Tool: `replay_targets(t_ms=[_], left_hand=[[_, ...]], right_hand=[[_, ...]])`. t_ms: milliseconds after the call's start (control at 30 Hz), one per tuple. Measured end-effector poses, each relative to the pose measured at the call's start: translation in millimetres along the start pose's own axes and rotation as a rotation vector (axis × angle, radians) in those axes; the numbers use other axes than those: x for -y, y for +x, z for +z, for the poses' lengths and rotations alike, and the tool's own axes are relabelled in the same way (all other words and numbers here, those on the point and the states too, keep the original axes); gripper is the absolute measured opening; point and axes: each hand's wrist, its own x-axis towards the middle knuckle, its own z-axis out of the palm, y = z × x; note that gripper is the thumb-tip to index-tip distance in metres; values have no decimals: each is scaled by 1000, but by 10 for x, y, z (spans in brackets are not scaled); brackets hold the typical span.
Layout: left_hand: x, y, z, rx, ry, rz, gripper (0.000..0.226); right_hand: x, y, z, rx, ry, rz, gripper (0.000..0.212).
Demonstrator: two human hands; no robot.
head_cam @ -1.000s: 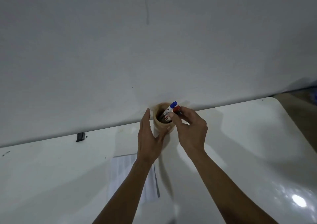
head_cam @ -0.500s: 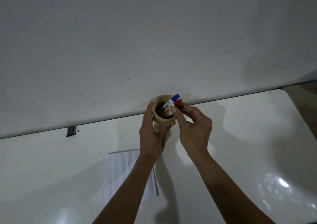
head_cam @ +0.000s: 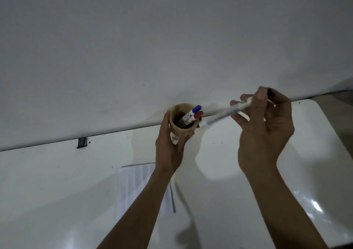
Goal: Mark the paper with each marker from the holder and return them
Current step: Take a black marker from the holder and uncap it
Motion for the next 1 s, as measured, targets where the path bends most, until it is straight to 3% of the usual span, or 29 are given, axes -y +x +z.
replay_targets(t_ms=[100, 200, 367, 467, 533, 633, 733, 833, 1000], left_hand=[[-48, -6, 6, 12, 5, 5, 72], [-119, 3, -14, 32, -5, -4, 72], [-223, -34, -148, 99, 69, -23, 68], [-206, -221, -390, 30, 195, -44, 74], [-229, -388, -612, 19, 278, 3, 61], [-322, -653, -1008, 150, 360, 142, 48], [-343, -893, -1393, 304, 522, 309, 45], [-292, -1101, -1681, 273, 618, 432, 25], [-125, -1437, -2168, 270, 517, 360, 27]], right_hand=[[3, -18, -79, 24, -109, 108, 1], [-154, -170, -156, 43, -194, 277, 14], [-340, -511, -340, 229, -389, 414, 24], [-356, -694, -380, 330, -464, 439, 20], [-345, -818, -369, 431, -535, 427, 10], [-318, -1008, -339, 642, -703, 383, 11], [-264, -1246, -262, 752, -768, 396, 17], [-225, -1508, -148, 847, -740, 423, 22], [-147, -1777, -31, 1043, -792, 387, 17]])
